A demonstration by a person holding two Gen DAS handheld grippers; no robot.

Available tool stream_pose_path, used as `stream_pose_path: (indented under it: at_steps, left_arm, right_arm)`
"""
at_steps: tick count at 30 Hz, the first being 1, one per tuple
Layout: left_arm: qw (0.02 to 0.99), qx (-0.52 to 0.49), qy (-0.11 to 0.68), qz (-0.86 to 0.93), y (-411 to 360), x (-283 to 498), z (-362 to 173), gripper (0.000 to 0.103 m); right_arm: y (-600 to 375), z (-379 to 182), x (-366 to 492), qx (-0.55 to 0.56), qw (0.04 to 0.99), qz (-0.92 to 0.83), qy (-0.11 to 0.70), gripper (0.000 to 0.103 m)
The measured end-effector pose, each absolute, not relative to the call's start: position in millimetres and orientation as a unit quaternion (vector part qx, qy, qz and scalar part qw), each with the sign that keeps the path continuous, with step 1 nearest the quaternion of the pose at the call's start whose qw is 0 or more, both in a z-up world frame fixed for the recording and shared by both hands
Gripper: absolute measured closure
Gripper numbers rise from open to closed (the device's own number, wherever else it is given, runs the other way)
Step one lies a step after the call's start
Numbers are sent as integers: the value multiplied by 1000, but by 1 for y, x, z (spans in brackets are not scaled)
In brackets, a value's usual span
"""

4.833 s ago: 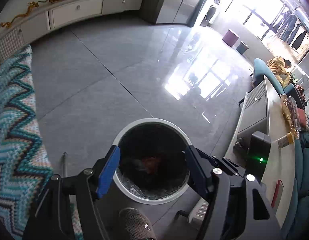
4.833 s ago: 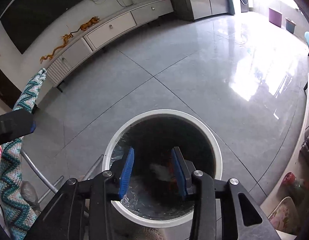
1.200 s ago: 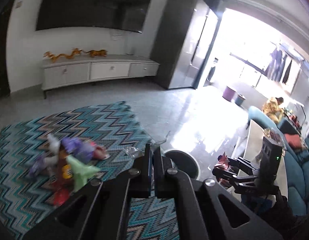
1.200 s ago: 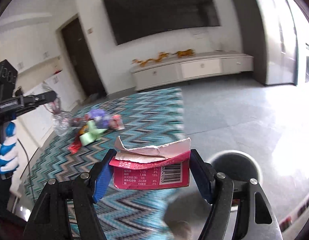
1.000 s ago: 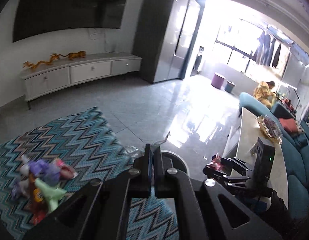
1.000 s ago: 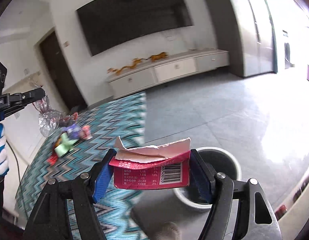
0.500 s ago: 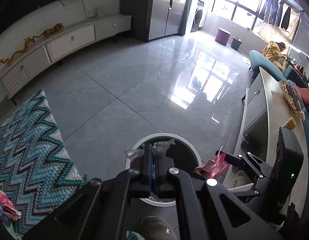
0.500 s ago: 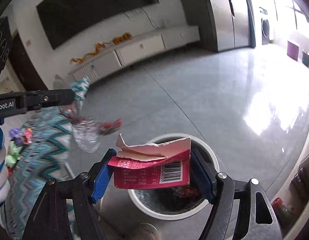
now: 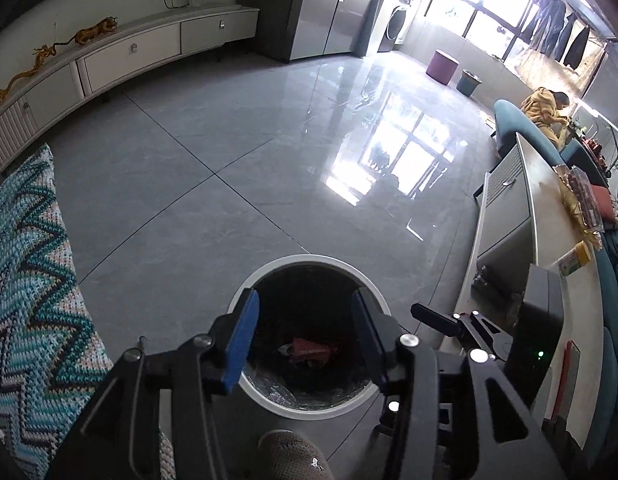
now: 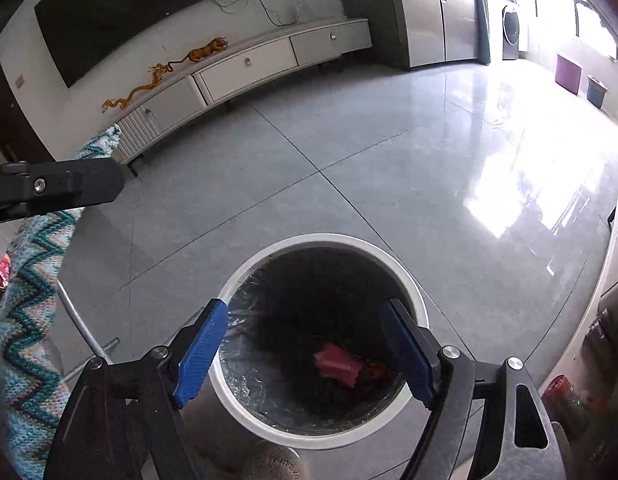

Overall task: Collect trash
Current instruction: 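Return both grippers to the wrapper pile on the blanket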

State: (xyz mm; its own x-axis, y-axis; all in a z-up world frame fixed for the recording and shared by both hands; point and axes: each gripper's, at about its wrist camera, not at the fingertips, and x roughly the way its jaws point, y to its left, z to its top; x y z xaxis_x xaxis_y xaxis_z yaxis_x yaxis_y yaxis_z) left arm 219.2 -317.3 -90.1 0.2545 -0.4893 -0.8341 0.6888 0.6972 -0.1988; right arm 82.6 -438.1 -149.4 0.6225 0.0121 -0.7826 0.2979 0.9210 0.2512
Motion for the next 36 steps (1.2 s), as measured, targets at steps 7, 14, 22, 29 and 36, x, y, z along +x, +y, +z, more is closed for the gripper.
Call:
stream_pose_path:
  at_steps: [7, 14, 22, 29, 36]
  left_arm:
    - [812, 109, 439, -368, -296, 191, -46, 56]
    - [840, 102, 393, -361, -254, 158, 4, 56]
    - [869, 98, 350, -336, -176, 116, 39, 56]
    - [901, 72, 312, -292, -84, 97, 70, 56]
    - [935, 42, 275, -220, 23, 90, 102, 56]
  right_arm:
    - [-433, -111, 55, 198, 896, -80, 390, 25]
    - [-422, -53, 11, 200, 915, -81, 340, 25]
    - [-394, 18, -33, 182, 940, -67, 281, 33]
    - [-347, 81, -50, 141, 960, -33, 240, 36]
    - [-284, 140, -55, 90, 975, 23, 202, 36]
